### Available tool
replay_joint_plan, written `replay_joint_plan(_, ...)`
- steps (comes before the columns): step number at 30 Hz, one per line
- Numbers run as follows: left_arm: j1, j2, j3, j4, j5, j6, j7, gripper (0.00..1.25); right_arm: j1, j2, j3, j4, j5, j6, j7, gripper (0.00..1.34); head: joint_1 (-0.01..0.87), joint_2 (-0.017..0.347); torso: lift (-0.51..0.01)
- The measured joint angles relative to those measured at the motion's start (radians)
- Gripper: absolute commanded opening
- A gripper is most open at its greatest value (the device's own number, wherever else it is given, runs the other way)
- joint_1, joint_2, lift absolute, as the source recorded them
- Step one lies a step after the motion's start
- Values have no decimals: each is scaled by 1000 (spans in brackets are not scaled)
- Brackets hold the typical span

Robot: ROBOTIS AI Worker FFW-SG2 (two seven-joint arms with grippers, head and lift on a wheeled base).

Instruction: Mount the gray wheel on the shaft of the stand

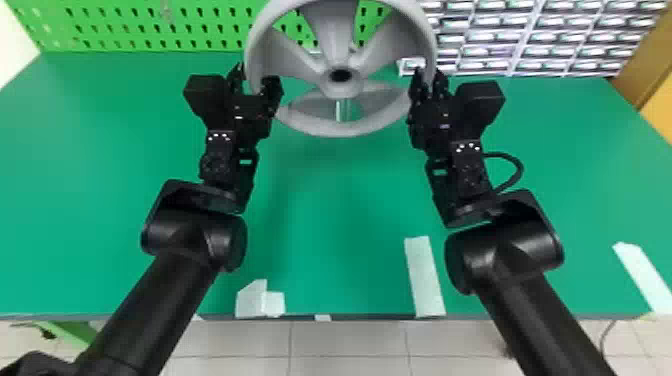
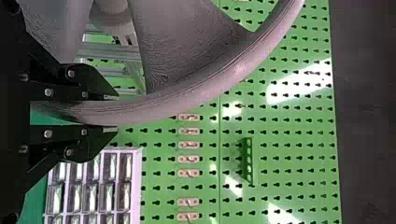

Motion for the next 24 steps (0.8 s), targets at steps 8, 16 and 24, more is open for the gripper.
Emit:
replay_joint_plan(8,-9,-3,1,15,-1,-9,-2,436,-7,0,0,8,2,-3,0,153,865,52,-101)
replay_joint_plan(16,-16,-3,1,32,0,-12,-2,436,-9,0,-6,14,5,-3,0,153,865,52,-101)
replay_joint_plan(24,-22,-5,1,48,-1,-15,-3,437,-12,0,-8,24,6,-1,0,153,865,52,-101)
